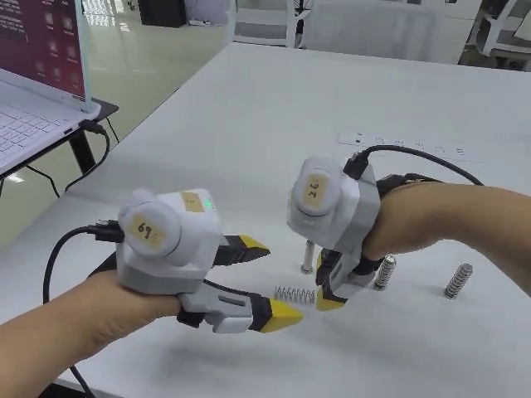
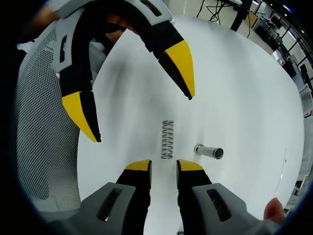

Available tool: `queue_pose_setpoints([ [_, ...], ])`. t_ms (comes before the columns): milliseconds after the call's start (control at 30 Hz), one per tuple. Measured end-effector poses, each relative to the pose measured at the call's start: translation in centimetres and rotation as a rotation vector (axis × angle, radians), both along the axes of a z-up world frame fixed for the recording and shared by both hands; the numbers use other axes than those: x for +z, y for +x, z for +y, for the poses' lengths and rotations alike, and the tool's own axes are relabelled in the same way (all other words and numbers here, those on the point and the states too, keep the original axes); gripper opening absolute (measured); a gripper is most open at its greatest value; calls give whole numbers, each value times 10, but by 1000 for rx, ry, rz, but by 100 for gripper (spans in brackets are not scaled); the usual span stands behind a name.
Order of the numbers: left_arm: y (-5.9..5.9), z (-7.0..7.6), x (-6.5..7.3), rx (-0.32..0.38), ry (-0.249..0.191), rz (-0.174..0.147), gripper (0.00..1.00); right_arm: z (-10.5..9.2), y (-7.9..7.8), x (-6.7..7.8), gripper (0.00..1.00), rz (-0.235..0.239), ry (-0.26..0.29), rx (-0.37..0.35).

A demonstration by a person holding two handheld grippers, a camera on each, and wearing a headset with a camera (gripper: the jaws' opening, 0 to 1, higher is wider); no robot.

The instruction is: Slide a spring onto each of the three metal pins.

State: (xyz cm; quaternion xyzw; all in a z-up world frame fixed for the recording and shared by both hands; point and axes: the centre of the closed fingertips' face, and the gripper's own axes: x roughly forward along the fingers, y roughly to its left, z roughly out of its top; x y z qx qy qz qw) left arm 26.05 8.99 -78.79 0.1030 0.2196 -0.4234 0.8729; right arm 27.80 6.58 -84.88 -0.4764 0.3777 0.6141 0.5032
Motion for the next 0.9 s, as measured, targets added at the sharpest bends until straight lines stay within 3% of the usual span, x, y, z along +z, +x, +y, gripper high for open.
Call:
queue_pose_setpoints([
  [633, 0, -2, -2, -3, 1, 7, 50, 5, 2, -15, 15, 2, -4, -12],
  [900, 0, -2, -4, -7, 7, 11, 49, 6, 3, -14, 8, 2, 7, -16],
])
